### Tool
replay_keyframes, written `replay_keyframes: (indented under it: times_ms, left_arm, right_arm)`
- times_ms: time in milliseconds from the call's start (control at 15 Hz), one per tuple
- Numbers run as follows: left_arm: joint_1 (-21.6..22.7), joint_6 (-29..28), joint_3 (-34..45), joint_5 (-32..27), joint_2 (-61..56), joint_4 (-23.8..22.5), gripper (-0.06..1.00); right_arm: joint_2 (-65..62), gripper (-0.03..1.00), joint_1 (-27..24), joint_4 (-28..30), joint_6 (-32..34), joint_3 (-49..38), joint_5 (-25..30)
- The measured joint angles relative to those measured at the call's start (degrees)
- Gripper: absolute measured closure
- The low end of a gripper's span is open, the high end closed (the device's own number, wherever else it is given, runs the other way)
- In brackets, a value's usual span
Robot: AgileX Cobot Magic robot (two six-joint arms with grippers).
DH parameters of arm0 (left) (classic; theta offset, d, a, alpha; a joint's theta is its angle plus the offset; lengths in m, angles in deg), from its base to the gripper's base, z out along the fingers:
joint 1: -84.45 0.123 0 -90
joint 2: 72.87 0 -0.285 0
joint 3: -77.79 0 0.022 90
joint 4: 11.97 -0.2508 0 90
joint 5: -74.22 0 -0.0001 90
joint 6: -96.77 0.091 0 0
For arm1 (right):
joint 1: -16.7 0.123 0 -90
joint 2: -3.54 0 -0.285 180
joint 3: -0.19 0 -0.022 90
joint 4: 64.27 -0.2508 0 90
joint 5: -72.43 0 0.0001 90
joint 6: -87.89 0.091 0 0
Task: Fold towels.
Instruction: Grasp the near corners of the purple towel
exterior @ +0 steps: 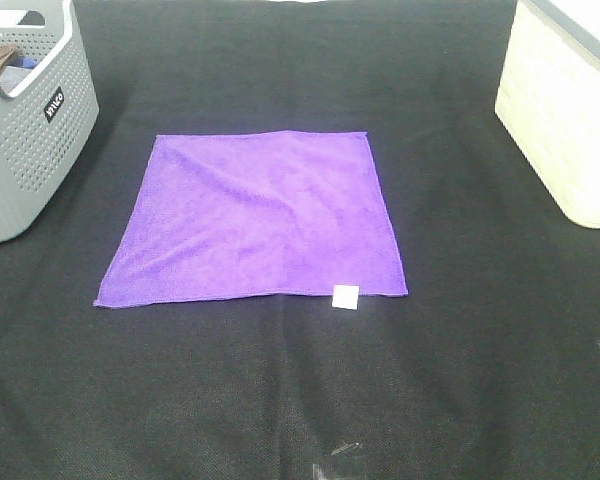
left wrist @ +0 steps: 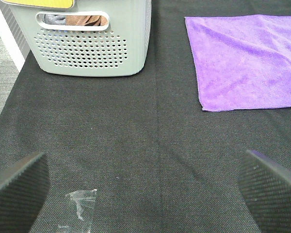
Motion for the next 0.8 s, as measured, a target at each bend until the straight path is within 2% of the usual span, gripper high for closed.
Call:
replay_keyframes:
  times_ms: [800]
  left_arm:
    - [0.00, 0.00, 0.00, 0.00, 0.00, 0.00, -0.05]
  right_arm:
    - [0.00, 0.01, 0.00, 0.00, 0.00, 0.00, 0.00]
